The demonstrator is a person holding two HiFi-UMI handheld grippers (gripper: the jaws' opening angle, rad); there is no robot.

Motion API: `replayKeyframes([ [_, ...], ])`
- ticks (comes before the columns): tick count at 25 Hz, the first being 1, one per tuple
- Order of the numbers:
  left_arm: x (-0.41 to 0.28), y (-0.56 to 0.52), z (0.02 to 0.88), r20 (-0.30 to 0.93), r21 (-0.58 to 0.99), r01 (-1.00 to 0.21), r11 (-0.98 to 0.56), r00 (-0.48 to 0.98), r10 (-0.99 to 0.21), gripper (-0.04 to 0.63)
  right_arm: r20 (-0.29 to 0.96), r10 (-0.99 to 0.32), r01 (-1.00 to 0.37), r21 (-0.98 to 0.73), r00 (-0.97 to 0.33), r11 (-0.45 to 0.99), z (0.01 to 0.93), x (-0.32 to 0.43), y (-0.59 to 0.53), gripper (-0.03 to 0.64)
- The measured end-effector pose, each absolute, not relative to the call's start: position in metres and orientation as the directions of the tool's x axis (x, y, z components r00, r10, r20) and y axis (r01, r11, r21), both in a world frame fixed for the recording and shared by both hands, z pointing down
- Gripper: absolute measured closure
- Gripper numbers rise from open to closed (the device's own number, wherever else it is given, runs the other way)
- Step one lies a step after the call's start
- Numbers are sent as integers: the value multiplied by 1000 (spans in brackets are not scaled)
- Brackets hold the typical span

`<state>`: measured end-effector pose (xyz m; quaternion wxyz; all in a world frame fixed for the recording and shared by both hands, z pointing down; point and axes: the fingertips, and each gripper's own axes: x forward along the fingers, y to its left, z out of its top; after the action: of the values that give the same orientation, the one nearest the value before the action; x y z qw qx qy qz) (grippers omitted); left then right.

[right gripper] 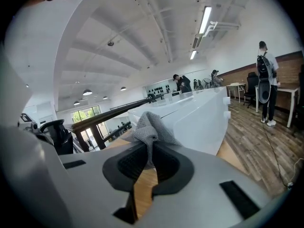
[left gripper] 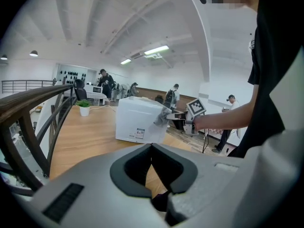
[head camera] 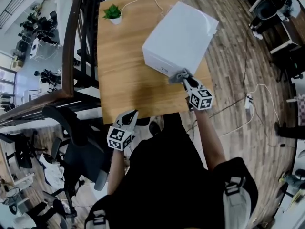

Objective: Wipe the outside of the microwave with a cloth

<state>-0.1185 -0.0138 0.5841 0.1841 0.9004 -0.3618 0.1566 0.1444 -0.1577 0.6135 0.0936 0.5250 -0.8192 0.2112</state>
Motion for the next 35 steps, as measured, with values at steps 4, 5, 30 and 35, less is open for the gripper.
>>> replayKeyframes([
  [4,-117,-24,581,406,212,-711,-670,688,-602,594,343,-832,-887,-324,-436,330,613,143,-160,589],
  [5,-116,-26,581,405,211,-713,-669,686,-604,594,331,-836,-878,-358,-437,317,612,143,-161,589],
  [30,-117,-4,590,430,220,-743,-633,656,-620,594,248,-876,-786,-583,-415,207,609,127,-178,588],
  [35,-119,-3,588,425,215,-754,-621,645,-636,594,239,-877,-762,-618,-416,194,613,120,-183,588],
])
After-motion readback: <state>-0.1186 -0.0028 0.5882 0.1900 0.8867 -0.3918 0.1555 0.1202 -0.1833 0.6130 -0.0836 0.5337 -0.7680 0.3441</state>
